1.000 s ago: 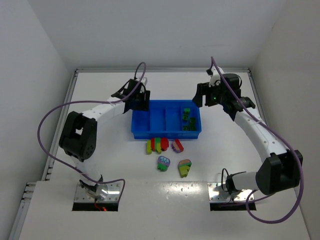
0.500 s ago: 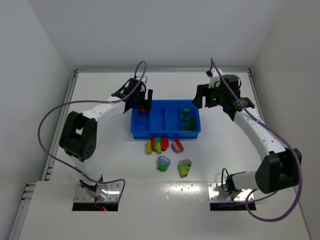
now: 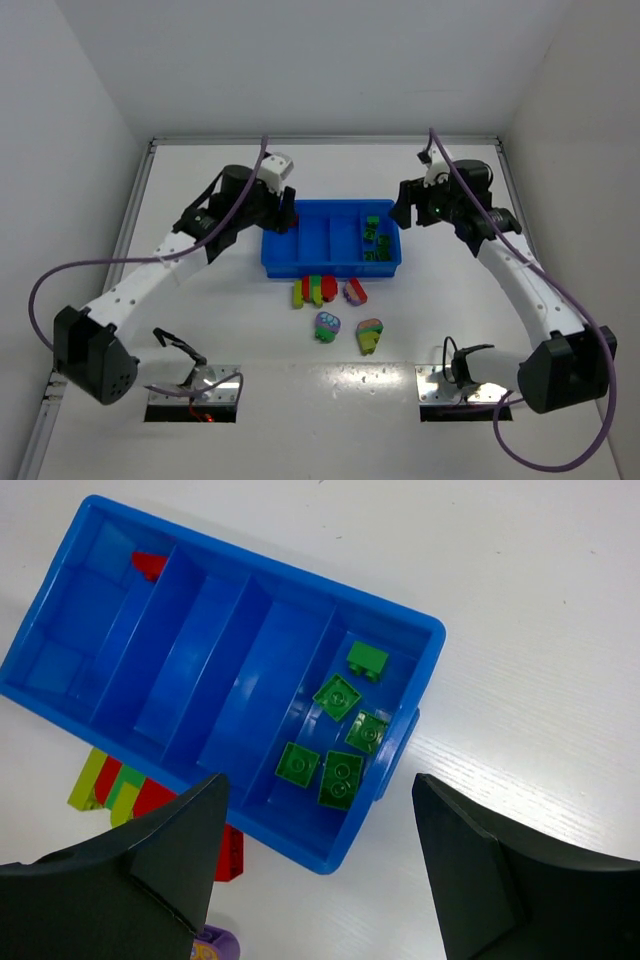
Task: Sort the legos into containers by color
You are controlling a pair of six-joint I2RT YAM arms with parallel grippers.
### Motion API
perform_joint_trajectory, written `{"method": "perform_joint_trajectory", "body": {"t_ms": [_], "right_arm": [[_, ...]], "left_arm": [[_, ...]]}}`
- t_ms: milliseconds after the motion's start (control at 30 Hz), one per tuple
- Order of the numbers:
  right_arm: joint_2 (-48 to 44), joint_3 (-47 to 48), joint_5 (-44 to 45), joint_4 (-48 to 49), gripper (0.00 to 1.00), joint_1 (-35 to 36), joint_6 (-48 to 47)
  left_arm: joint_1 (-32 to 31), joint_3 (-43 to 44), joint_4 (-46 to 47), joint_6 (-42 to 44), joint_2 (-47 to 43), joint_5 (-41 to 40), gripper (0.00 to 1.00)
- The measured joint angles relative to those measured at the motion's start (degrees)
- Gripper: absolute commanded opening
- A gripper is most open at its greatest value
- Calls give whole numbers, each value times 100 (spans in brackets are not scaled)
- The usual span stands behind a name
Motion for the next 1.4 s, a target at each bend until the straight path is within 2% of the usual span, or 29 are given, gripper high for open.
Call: {"method": "perform_joint_trajectory", "body": {"t_ms": [100,233,300,367,467,600,833,1000,1200,1400], "right_arm": [[-216,-131,-42,-116,75,-90,-37],[-400,-269,-273,-271,75,-223,-186],[-463,-334,-518,-437,76,-251,-402],[-483,-372,-815,-684,76,-254,-704],[-472,-378,-1174,-1207,77,-254,-1281],[-470,-494,-1346,-1690,79,-254,-1873],[-608,-837,-1335,-2037,80,-278,-2406],[-824,-999,-1320,-2033,80,-455,-2468],[-1060,-1088,-1305,-2041,80,-625,-2422],[-1060,-1086,-1585,-2184,81,-669,-2745]], "left_arm": [[-214,-439,-203,225,-498,138,54],[-313,-1102,-627,409,-940,535,54],[-380,-1300,-896,610,-1021,844,59],[-428,-1355,-1189,970,-1010,1281,69],[-518,-1355,-1561,1631,-979,1967,79],[-774,-1322,-2000,2378,-914,2542,82],[-1508,-1244,-2516,3635,-417,2774,82],[-1762,-1259,-2638,4411,-378,2789,81],[-2057,-1259,-2437,4503,-140,2691,78],[-2232,-1263,-1816,3383,39,2302,75]]}}
